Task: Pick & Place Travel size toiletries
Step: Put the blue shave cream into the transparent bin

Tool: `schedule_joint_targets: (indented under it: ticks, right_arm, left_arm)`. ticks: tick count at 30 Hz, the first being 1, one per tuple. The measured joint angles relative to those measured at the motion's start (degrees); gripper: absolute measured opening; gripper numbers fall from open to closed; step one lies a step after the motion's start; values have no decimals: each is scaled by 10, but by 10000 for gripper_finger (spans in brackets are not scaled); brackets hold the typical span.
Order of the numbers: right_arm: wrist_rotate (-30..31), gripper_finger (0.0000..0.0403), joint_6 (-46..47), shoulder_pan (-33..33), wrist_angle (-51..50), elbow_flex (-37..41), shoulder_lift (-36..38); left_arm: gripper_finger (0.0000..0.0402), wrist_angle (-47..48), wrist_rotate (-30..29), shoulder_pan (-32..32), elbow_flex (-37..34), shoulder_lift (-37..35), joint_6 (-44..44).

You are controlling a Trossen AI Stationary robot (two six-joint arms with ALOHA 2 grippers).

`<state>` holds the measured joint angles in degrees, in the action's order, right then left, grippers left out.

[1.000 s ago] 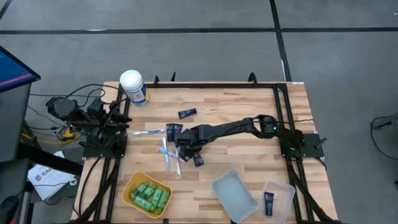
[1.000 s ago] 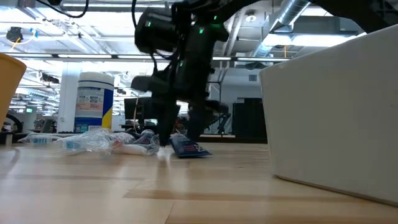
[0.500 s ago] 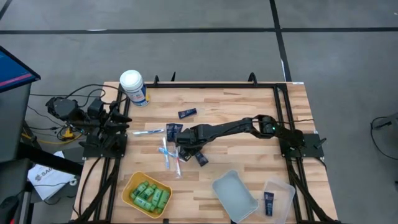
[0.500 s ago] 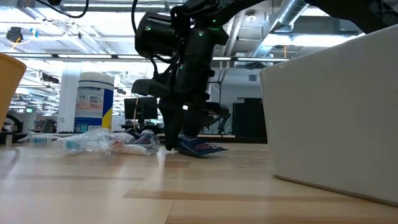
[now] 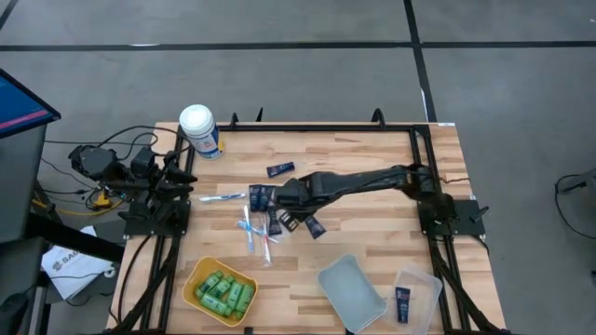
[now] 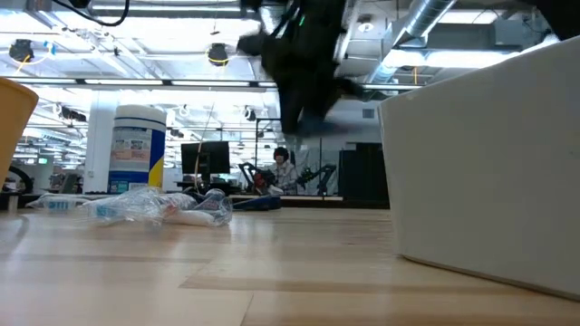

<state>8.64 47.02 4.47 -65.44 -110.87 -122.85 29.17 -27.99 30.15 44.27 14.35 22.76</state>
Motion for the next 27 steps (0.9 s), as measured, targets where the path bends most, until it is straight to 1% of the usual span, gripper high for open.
schedule_joint_targets:
  ticks: [5,9,10,13,19,22,27]
  right_arm:
    - [41,115,67,34,-123,-1,68]
    - [64,115,164,80,-237,-1,86]
    - [64,115,189,94,-253,0,88]
    - [61,115,249,140,-236,30,102]
    - [10,115,425,234,-243,103,113]
    - [-39,115,502,283,-248,123,117]
    - [-96,115,629,353,-246,140,116]
  left_arm:
    - [143,1,4,0,0,0,0]
    - [143,4,5,0,0,0,0]
    - [143,4,5,0,0,0,0]
    - [143,4,5,0,0,0,0]
    - [143,4,5,0,0,0,0]
    - [143,4,5,0,0,0,0]
    - [143,4,5,0,0,0,0]
